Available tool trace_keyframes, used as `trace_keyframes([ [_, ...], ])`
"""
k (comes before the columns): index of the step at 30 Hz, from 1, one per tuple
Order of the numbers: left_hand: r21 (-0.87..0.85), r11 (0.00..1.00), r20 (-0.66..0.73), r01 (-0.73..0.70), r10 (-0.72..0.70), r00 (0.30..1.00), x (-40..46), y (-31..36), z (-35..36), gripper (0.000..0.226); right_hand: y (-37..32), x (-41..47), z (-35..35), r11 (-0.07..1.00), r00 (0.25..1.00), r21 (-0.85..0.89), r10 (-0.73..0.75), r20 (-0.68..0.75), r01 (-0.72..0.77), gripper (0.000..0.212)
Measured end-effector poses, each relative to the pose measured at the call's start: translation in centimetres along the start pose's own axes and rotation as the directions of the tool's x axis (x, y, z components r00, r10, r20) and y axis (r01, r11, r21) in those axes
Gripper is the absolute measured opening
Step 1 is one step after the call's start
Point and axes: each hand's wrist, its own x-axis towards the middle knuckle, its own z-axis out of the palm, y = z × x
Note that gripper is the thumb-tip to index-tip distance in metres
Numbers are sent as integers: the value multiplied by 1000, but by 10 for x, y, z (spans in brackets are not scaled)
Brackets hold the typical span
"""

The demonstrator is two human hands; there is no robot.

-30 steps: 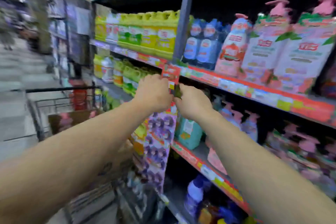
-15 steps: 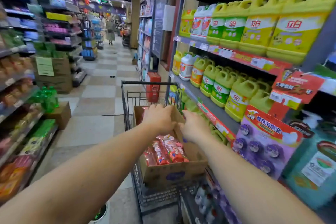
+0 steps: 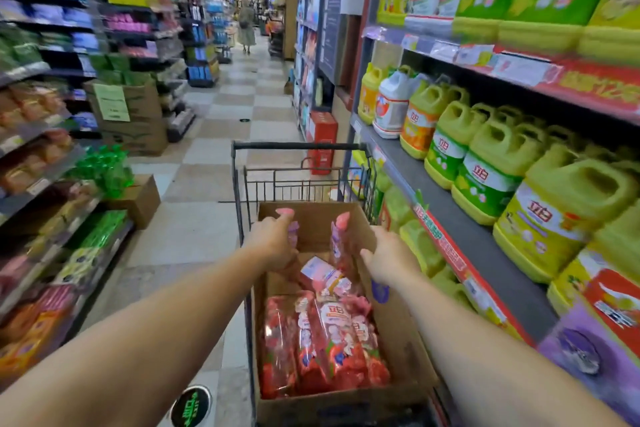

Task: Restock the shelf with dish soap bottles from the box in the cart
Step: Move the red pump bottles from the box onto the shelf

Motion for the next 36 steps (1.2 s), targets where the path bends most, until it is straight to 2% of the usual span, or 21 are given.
trace_keyframes([
  [5,-63,994,95,88,-82,992,49,-16,48,79,23,47,37,999,994,12,40,100,-41,58],
  [8,-88,991,174,99,-83,981,77,-23,79,77,40,70,59,995,984,21,93,150,-97,58],
  [12,-134,985,287,108,-66,956,120,-35,121,75,62,98,93,982,958,16,182,223,-191,63],
  [15,-149,988,339,44,9,941,154,-48,151,78,75,116,122,966,935,13,245,257,-257,64],
  [17,-141,989,403,45,16,915,178,-58,168,70,78,126,142,946,907,4,311,284,-325,62],
  [21,-136,991,478,-1,66,876,233,-74,211,80,85,150,184,899,845,-20,419,333,-437,56],
  [25,-84,992,554,-93,124,823,271,-78,249,85,99,168,216,841,779,-51,520,351,-538,60],
  [32,-97,980,625,-172,195,756,301,-73,300,98,107,166,250,725,664,-68,661,349,-686,44],
  [36,-160,968,616,-195,252,747,304,-80,324,102,103,166,265,653,616,-3,715,330,-757,51],
])
